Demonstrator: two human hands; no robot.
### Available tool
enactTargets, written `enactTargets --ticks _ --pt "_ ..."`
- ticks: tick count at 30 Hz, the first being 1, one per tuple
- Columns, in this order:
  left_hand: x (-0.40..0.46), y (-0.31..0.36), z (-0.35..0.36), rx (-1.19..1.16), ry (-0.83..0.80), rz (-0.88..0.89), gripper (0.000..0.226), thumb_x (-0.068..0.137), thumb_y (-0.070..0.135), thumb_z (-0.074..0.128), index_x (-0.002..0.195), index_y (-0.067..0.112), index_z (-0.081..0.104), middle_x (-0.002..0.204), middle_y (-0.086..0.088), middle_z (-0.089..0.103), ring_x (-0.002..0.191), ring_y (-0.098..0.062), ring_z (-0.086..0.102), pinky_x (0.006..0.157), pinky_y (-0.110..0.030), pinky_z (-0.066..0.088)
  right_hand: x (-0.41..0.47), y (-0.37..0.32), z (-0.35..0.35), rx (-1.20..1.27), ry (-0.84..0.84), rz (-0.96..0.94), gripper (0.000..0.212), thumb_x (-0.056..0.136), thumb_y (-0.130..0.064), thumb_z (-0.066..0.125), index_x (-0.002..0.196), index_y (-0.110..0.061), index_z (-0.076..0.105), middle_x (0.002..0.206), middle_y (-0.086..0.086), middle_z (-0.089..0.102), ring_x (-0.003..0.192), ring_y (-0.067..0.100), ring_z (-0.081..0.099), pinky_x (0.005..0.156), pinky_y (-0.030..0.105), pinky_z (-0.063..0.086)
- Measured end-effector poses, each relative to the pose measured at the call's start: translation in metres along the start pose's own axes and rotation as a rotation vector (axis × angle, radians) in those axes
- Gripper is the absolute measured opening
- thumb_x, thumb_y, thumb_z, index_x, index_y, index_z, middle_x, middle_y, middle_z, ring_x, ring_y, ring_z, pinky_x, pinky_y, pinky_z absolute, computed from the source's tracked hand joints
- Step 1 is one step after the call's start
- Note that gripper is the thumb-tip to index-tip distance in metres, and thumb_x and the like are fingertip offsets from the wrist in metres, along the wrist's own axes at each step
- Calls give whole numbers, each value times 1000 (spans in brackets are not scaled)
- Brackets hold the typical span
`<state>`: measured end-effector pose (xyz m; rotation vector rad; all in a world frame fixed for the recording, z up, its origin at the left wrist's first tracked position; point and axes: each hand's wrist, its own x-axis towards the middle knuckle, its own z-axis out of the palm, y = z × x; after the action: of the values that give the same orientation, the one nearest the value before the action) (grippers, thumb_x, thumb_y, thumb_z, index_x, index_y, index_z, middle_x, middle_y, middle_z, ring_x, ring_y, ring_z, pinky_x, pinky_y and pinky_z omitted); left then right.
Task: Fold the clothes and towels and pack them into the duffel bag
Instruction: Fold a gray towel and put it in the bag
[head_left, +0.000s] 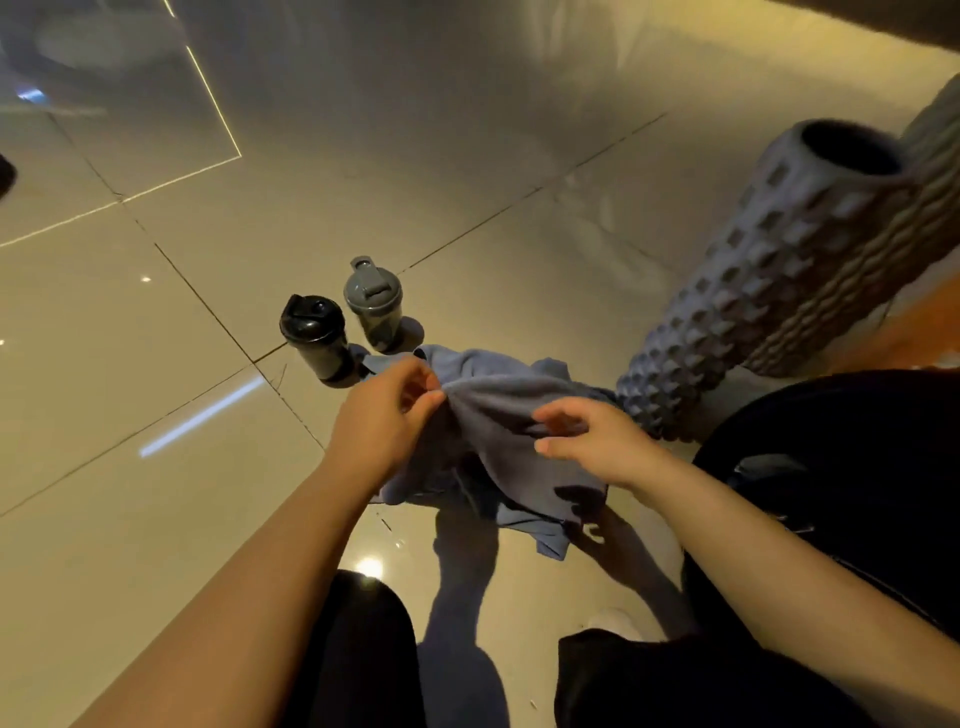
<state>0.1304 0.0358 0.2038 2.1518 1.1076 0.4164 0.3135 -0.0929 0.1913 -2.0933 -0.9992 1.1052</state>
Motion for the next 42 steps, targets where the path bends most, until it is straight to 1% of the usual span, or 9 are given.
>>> enactTargets --ticks 7,10,15,22,25,29,34,37,42 --pt "-119 69 -90 -175 93 209 6 92 21 61 95 24 57 85 17 58 81 9 54 71 -2 42 -125 -96 -1 -30 -51 -293 18 84 -29 72 96 -38 63 104 -8 64 97 10 62 85 26 51" --pt "-181 77 -113 -221 148 234 9 92 22 62 91 28 56 86 19 58 83 7 55 71 -8 44 -177 -132 24 -52 -84 -416 15 83 -21 73 88 -32 65 94 -5 67 87 7 62 85 28 52" --pt "-277 83 -149 -260 255 206 18 89 24 64 84 38 53 88 15 59 82 -1 59 69 -16 50 -260 -145 66 -87 -63 -524 10 91 -16 62 85 -23 59 82 5 63 82 29 62 84 46 53" --pt "-402 89 -162 -119 62 120 12 90 31 63 96 37 54 98 12 64 90 -3 63 81 -24 53 -366 -127 106 218 -61 -588 10 99 -18 49 91 -20 55 88 0 59 82 11 57 67 21 48" --pt "-450 82 -166 -70 66 60 6 94 28 58 95 33 55 98 9 64 92 -9 61 83 -31 52 -395 -114 124 172 -125 -640 8 98 -22 51 93 -22 57 92 2 59 85 16 57 71 30 49" --pt "-503 78 -172 -271 123 -23 7 94 23 59 98 27 55 98 -1 67 92 -17 64 76 -27 52 -418 -109 145 76 -191 -691 6 97 -25 53 96 -21 58 96 6 61 90 22 57 82 39 50" --pt "-553 61 -176 -329 114 -22 47 74 41 72 111 45 44 102 -2 65 91 -14 67 77 -25 56 -435 -113 184 170 -232 -685 8 97 -22 52 95 -16 58 95 11 61 86 19 56 76 34 46" --pt "-595 37 -174 -442 189 -105 53 63 50 71 109 45 46 108 -3 62 93 -15 68 76 -29 57 -447 -118 211 125 -283 -740 10 94 -19 57 85 -22 59 89 4 61 85 15 55 78 33 46" --pt "-644 13 -188 -458 347 -140 41 85 23 70 112 39 44 106 -1 60 92 -17 68 78 -33 58 -467 -113 257 -105 -284 -773 10 92 -25 61 82 -26 60 86 -2 63 75 11 54 68 25 45"
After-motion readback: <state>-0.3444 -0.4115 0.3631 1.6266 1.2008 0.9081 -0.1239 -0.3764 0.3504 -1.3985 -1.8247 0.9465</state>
